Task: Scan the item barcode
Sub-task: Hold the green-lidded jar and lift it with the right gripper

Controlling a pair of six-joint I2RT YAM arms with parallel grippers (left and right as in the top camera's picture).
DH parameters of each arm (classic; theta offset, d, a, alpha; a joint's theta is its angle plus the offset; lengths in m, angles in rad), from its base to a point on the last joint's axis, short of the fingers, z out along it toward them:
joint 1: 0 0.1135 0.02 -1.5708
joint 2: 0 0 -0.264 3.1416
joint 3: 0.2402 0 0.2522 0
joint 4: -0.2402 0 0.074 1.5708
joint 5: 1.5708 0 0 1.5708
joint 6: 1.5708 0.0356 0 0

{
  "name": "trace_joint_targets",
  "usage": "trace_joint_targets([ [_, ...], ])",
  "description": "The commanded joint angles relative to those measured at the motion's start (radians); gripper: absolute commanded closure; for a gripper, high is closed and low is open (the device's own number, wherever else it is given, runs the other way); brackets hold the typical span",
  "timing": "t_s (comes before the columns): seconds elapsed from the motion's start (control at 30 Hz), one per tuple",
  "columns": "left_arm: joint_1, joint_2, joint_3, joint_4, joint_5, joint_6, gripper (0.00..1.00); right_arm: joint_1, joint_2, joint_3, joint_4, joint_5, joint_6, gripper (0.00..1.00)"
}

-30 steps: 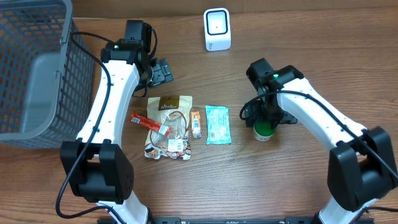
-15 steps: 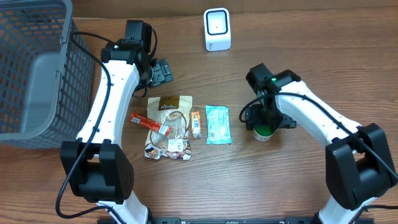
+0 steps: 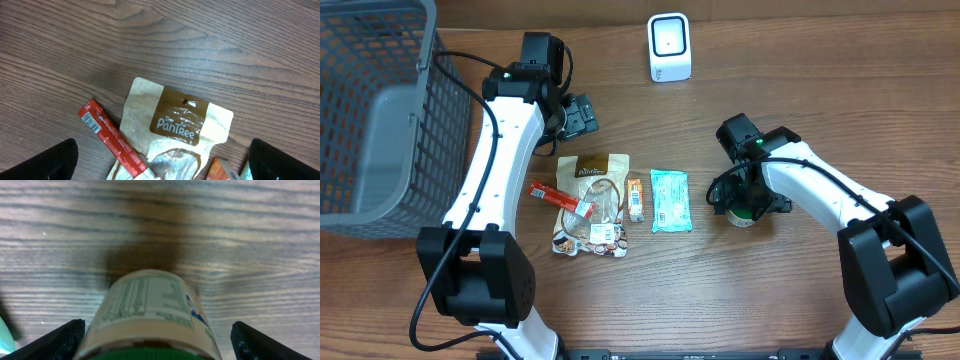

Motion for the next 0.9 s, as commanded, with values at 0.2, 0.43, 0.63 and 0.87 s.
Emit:
trace_joint_targets([
  [0.2,-0.001,-0.016,0.012,0.001,-0.01,0.011,0.0,0.001,-0.002,-0.036,0.043,-0.005,0.004,0.05],
  [0.43,-0.001,-0.016,0.012,0.001,-0.01,0.011,0.01,0.001,-0.002,-0.036,0.043,-0.005,0.005,0.12],
  [0.63,-0.001,-0.016,0.012,0.001,-0.01,0.011,0.0,0.001,-0.002,-0.035,0.043,-0.005,0.005,0.14],
  [0.87,-0.001,-0.016,0.012,0.001,-0.01,0.011,0.0,0.001,-0.002,0.01,-0.013,-0.016,0.006,0.17],
])
